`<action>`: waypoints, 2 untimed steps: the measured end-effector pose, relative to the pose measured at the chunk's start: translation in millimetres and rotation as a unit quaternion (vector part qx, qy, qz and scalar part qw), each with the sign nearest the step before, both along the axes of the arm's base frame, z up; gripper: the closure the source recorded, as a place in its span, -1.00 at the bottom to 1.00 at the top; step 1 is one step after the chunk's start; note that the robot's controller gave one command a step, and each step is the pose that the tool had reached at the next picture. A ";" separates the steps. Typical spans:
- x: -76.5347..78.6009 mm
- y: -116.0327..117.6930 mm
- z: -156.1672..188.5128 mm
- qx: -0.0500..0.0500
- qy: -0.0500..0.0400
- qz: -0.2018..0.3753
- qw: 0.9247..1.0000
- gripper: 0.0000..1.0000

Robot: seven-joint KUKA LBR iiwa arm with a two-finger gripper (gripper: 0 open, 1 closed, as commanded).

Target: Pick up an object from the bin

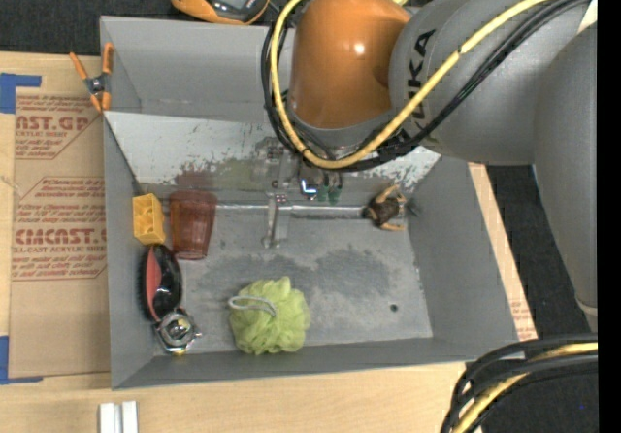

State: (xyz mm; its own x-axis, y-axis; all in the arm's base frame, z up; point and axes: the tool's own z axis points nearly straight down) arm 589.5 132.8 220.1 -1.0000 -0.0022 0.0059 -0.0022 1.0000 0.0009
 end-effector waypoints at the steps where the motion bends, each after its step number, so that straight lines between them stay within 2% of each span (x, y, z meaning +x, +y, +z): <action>1: 1.5 -1.0 5.0 0.000 -0.004 0.000 1.000 -1.00; 2: -70.4 -3.7 -114.4 0.001 -0.006 0.115 0.993 -1.00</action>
Offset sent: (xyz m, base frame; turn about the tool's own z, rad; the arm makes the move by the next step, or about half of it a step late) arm -0.0927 -0.0049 -0.1501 -0.2989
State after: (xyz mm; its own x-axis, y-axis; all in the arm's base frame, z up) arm 519.1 129.1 105.8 -0.9728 -0.2315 -0.0069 -0.2315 0.9728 0.0021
